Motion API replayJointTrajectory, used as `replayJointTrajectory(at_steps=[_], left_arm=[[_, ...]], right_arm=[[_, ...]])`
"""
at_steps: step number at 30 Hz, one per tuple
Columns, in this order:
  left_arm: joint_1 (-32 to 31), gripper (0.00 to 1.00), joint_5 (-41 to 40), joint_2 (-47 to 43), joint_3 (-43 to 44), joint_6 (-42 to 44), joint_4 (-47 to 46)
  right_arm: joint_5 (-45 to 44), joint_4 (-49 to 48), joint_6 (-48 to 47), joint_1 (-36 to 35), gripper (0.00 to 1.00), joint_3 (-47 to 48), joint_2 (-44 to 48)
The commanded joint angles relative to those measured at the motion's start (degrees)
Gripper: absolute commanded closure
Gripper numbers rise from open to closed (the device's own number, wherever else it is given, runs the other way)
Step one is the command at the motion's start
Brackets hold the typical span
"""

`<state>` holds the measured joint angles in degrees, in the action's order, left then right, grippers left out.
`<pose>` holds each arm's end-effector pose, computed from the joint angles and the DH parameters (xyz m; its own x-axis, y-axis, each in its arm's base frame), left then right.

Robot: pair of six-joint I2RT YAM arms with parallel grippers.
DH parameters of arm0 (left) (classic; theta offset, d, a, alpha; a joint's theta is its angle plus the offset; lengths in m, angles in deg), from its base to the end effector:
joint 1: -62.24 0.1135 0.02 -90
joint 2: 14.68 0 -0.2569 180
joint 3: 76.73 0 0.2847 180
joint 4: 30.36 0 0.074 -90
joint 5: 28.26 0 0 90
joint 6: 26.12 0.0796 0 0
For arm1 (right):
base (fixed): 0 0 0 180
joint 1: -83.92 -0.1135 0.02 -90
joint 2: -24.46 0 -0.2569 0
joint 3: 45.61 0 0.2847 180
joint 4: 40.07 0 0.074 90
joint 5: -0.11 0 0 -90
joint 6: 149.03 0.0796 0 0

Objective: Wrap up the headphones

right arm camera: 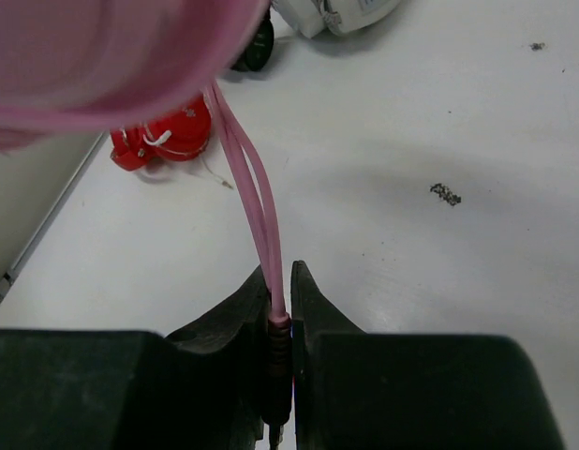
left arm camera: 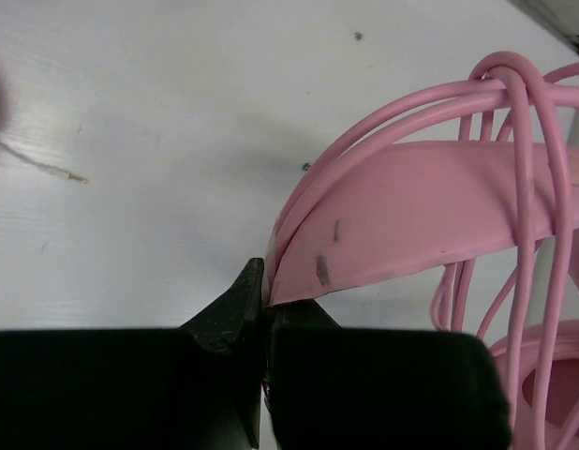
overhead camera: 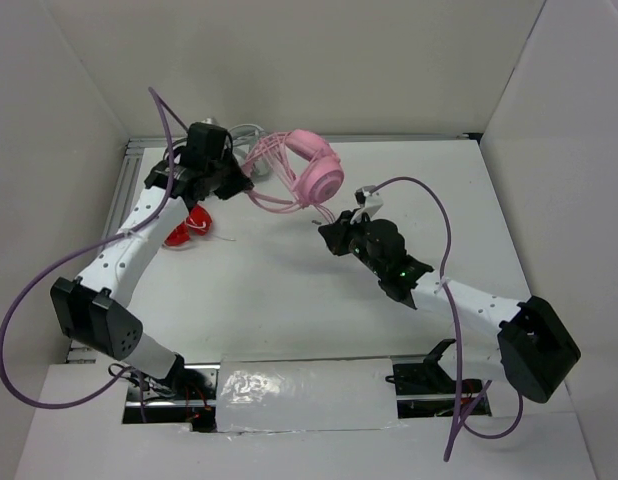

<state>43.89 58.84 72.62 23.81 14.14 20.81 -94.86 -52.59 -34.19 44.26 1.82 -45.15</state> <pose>0.3867 -0.1240 0.3410 -0.5881 -0.6079 -0.5335 -0.2665 0.7684 -0.5818 0.2702 0.2150 0.2211 -0.3567 0.2479 -0.9007 -0.4631 0.7905 0.4009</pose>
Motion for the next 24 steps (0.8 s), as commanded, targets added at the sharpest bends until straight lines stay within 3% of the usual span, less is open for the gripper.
replayJointTrajectory(at_steps=[1, 12, 24], left_arm=[[-3.62, 1.00, -10.44, -3.38, 7.41, -4.06, -11.50], [-5.91, 1.00, -23.55, 5.41, 7.25, -13.70, 0.00], [-9.16, 1.00, -24.53, 13.67, -2.07, -24.61, 7.40]], right_arm=[[-0.65, 3.67, -1.36, -0.24, 1.00, 1.99, 0.52], [-6.01, 19.14, -4.54, -6.13, 1.00, 7.45, -2.55], [-14.27, 23.89, -1.02, -6.04, 1.00, 13.24, -17.75]])
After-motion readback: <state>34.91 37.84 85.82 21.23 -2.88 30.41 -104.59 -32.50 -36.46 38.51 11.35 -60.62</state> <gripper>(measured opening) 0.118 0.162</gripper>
